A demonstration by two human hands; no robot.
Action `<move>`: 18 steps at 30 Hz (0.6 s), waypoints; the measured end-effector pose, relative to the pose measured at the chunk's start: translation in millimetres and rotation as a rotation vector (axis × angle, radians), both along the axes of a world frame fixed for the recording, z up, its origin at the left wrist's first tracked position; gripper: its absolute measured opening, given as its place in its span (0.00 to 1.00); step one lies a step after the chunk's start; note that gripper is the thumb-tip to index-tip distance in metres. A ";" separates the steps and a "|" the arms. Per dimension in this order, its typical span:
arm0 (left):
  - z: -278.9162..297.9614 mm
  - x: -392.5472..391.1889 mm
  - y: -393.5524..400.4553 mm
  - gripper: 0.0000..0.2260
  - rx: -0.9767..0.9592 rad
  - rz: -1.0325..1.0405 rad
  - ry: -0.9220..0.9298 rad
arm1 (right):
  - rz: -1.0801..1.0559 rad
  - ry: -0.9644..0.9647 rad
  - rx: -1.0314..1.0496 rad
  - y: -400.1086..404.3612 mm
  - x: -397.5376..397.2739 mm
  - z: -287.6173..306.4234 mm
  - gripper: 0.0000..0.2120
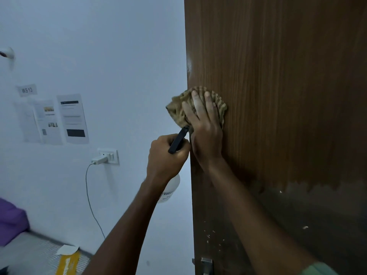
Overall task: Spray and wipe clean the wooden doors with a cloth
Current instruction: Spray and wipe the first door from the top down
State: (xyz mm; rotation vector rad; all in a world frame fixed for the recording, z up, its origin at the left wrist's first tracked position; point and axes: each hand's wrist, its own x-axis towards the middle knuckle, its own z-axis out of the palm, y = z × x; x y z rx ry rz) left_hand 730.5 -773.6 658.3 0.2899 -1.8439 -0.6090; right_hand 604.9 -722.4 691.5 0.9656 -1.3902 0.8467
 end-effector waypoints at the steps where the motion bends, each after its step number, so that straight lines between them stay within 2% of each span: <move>1: -7.4 2.2 -1.9 0.17 0.015 -0.007 0.000 | 0.003 -0.001 0.010 3.3 3.8 -26.0 0.22; 5: -47.2 10.5 2.1 0.18 0.071 -0.067 -0.045 | -0.019 0.006 0.188 28.7 7.8 -172.6 0.21; 7: -66.3 10.0 4.8 0.17 0.112 -0.089 -0.070 | -0.023 0.004 0.283 35.4 0.7 -217.0 0.21; 9: -83.6 7.3 6.3 0.17 0.140 -0.105 -0.095 | 0.033 -0.031 0.292 39.1 -5.3 -214.8 0.20; 13: -122.5 4.9 11.8 0.15 0.163 -0.077 -0.168 | 0.111 -0.142 0.063 49.0 -9.4 -148.5 0.21; 16: -152.7 2.2 15.6 0.06 0.095 0.054 -0.391 | 0.102 -0.092 0.074 55.7 -22.6 -114.9 0.24; 18: -167.0 0.9 18.4 0.05 0.102 0.110 -0.483 | 0.093 -0.046 0.123 58.6 -29.3 -115.7 0.23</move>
